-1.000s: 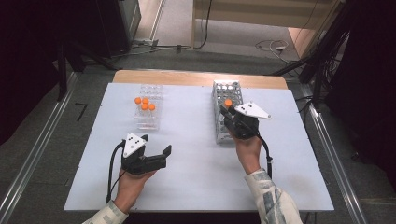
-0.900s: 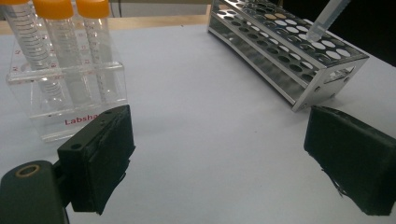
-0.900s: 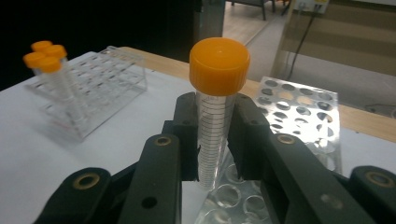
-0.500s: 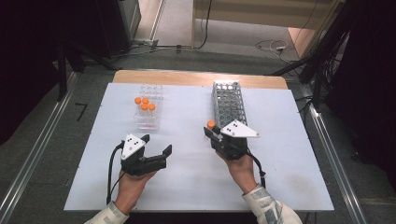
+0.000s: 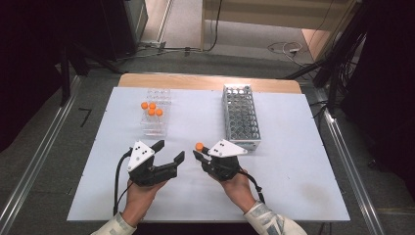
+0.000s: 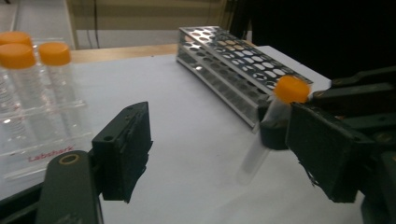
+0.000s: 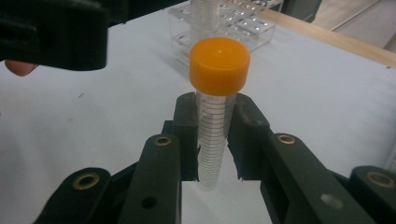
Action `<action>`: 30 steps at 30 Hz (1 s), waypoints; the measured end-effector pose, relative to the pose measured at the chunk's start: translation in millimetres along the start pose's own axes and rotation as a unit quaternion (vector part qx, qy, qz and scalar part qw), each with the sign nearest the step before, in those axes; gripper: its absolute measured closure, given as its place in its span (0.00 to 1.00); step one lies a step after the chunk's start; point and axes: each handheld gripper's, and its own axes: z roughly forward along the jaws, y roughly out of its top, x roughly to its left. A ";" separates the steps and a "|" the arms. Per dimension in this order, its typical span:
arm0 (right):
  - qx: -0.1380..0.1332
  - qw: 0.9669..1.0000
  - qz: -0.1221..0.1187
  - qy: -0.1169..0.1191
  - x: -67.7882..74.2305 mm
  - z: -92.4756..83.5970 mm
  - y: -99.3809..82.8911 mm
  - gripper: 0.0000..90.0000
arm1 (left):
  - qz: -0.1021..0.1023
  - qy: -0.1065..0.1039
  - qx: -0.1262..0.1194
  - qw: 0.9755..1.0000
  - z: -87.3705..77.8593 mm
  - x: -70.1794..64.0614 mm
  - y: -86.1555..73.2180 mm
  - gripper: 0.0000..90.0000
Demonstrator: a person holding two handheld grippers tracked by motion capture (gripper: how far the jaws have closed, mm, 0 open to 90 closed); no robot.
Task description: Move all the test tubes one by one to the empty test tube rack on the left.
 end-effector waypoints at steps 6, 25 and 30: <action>0.009 1.000 -0.009 0.017 13.4 8.0 -0.2 0.80 | 0.020 -0.033 0.018 0.999 6.1 -11.1 2.9 0.39; 0.008 0.999 -0.016 0.031 22.9 9.3 0.9 0.80 | 0.063 -0.032 0.028 0.997 12.3 -20.4 -1.8 0.76; 0.008 0.999 -0.015 0.031 22.9 9.0 1.0 0.72 | 0.058 -0.034 0.025 0.997 11.6 -18.8 -0.9 0.77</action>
